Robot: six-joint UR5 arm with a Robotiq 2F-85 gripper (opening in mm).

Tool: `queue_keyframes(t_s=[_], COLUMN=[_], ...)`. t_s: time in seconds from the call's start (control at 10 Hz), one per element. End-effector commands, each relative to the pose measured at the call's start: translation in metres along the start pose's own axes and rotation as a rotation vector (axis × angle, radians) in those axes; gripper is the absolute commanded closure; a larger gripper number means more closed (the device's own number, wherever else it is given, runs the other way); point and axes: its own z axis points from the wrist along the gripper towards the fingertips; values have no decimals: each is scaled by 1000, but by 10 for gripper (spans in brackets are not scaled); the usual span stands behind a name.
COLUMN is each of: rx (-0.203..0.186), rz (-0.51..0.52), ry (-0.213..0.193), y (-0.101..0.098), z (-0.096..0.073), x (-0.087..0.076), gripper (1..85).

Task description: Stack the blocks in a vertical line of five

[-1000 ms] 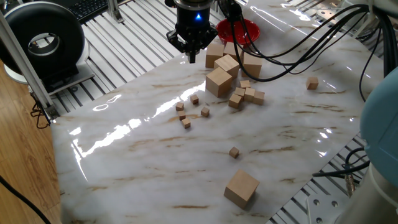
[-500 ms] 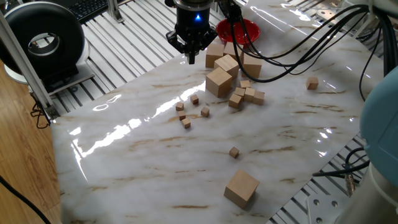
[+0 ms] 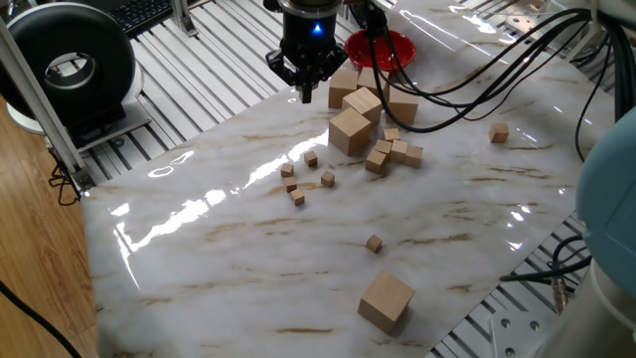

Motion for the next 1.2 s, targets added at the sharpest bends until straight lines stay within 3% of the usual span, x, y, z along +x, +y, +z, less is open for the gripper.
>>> queue_keyframes(t_s=[0.0,1.1], rx=[-16,-4], rz=[5,-5], ry=[4,7], y=[5,4], z=[-1,-2], x=[1,2], gripper=[847,847])
